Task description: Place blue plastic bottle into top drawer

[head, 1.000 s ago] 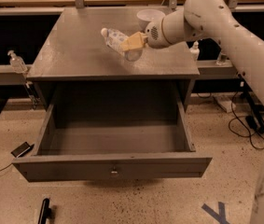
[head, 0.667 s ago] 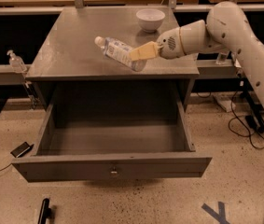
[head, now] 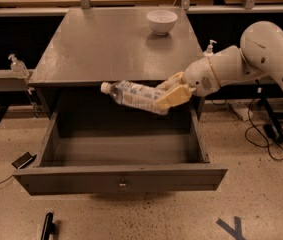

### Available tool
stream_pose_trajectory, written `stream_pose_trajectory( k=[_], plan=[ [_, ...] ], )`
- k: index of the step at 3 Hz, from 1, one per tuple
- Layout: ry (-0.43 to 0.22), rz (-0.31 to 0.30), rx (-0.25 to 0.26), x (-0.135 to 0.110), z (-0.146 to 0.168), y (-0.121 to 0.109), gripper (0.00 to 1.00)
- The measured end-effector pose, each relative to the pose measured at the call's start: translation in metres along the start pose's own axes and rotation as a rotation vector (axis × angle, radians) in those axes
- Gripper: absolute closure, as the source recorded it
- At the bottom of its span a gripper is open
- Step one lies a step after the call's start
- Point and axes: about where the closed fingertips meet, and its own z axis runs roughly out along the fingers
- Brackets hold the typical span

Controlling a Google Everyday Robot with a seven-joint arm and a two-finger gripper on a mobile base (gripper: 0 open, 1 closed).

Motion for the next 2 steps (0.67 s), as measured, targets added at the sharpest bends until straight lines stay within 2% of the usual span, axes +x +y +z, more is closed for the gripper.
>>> stream_pose_trajectory(
  k=[1, 2],
  plan=[
    [0.014, -0.075, -0.006, 0.005, 0.004, 0.002, 1.00],
    [0.064, -0.137, 0.031, -0.004, 0.023, 0.004, 1.00]
  ],
)
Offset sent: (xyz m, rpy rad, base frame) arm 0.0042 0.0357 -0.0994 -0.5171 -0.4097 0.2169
